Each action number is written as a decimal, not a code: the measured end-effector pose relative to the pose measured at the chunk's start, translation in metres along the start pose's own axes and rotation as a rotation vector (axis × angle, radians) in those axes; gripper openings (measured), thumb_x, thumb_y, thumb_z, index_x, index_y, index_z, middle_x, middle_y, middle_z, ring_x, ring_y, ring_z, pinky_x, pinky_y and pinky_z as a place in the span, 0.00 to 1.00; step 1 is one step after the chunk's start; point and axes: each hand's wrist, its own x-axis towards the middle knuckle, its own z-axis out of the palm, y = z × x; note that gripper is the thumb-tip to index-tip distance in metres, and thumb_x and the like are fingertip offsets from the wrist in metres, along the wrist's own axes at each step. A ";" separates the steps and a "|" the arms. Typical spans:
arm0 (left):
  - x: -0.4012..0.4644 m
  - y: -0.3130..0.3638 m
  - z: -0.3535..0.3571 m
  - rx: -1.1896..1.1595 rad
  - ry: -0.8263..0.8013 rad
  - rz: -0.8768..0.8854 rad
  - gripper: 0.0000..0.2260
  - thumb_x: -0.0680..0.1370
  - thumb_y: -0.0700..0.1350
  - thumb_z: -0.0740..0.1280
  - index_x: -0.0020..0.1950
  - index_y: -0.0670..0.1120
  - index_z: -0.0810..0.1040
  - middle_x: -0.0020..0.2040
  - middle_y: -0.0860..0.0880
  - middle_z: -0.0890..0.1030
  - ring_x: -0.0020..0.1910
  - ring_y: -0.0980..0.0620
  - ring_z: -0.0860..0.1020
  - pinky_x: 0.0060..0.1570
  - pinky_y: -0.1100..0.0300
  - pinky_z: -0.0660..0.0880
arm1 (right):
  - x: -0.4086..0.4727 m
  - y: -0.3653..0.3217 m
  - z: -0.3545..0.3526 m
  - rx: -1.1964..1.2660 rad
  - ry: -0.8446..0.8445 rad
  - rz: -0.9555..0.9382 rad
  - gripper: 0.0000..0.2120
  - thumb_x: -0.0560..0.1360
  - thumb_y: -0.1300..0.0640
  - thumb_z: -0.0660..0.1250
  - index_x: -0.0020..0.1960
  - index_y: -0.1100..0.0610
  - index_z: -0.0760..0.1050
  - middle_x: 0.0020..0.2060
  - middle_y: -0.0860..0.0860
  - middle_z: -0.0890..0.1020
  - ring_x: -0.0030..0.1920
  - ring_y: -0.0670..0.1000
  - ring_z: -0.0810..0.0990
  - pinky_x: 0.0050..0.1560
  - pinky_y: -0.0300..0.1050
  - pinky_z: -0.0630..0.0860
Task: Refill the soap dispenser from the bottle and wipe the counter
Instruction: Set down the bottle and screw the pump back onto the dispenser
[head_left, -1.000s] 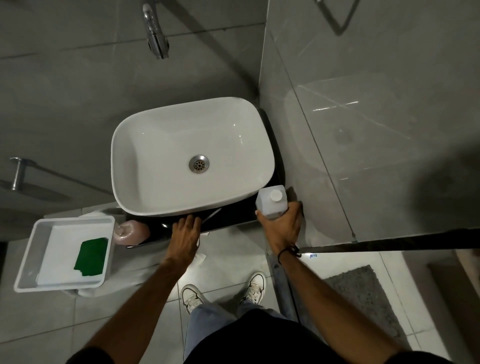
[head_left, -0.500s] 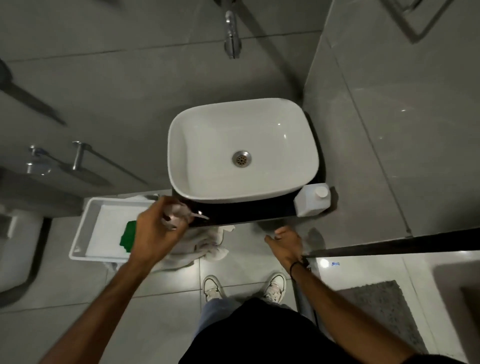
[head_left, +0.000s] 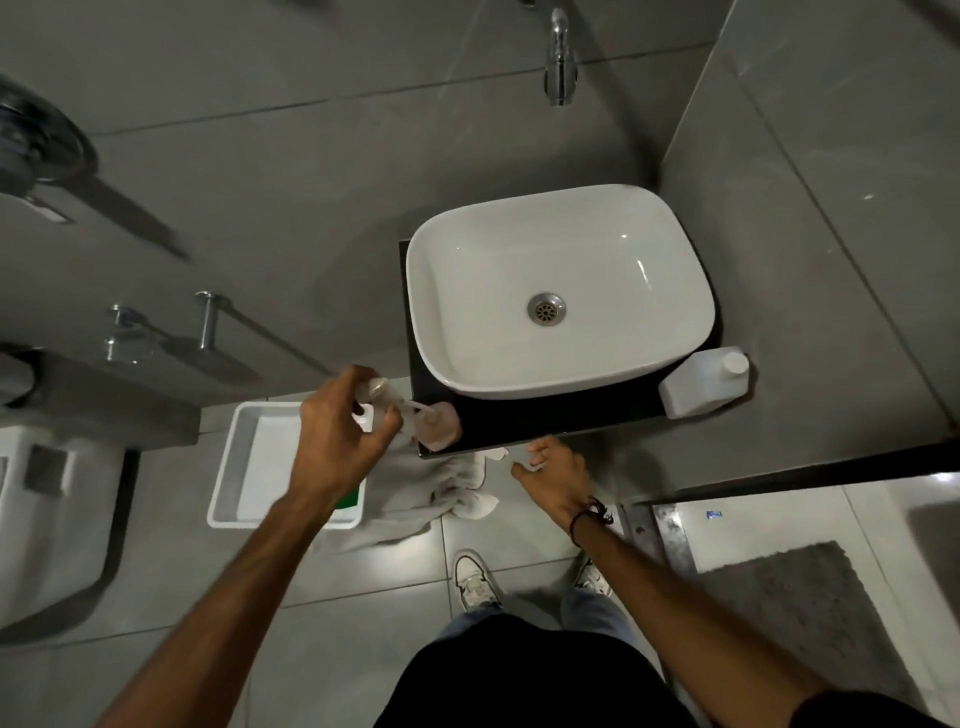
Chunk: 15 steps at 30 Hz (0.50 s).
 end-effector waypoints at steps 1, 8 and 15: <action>0.002 -0.003 0.006 0.013 -0.052 0.013 0.13 0.70 0.50 0.73 0.51 0.52 0.75 0.41 0.55 0.80 0.39 0.60 0.77 0.41 0.67 0.75 | -0.001 -0.004 0.006 0.002 0.000 -0.019 0.15 0.68 0.49 0.78 0.51 0.49 0.78 0.42 0.45 0.82 0.44 0.47 0.80 0.51 0.44 0.78; 0.006 -0.014 0.054 0.188 -0.380 0.092 0.16 0.72 0.41 0.74 0.57 0.40 0.77 0.50 0.36 0.82 0.46 0.37 0.81 0.42 0.54 0.75 | 0.004 -0.053 0.056 -0.118 -0.015 -0.234 0.42 0.61 0.40 0.81 0.70 0.52 0.71 0.64 0.50 0.77 0.63 0.54 0.78 0.59 0.49 0.77; 0.017 -0.012 0.077 0.406 -0.424 0.156 0.11 0.76 0.45 0.68 0.50 0.38 0.74 0.42 0.33 0.83 0.39 0.31 0.81 0.32 0.54 0.66 | 0.012 -0.076 0.095 0.113 0.035 -0.195 0.37 0.66 0.47 0.80 0.71 0.55 0.74 0.66 0.56 0.79 0.66 0.58 0.78 0.63 0.50 0.75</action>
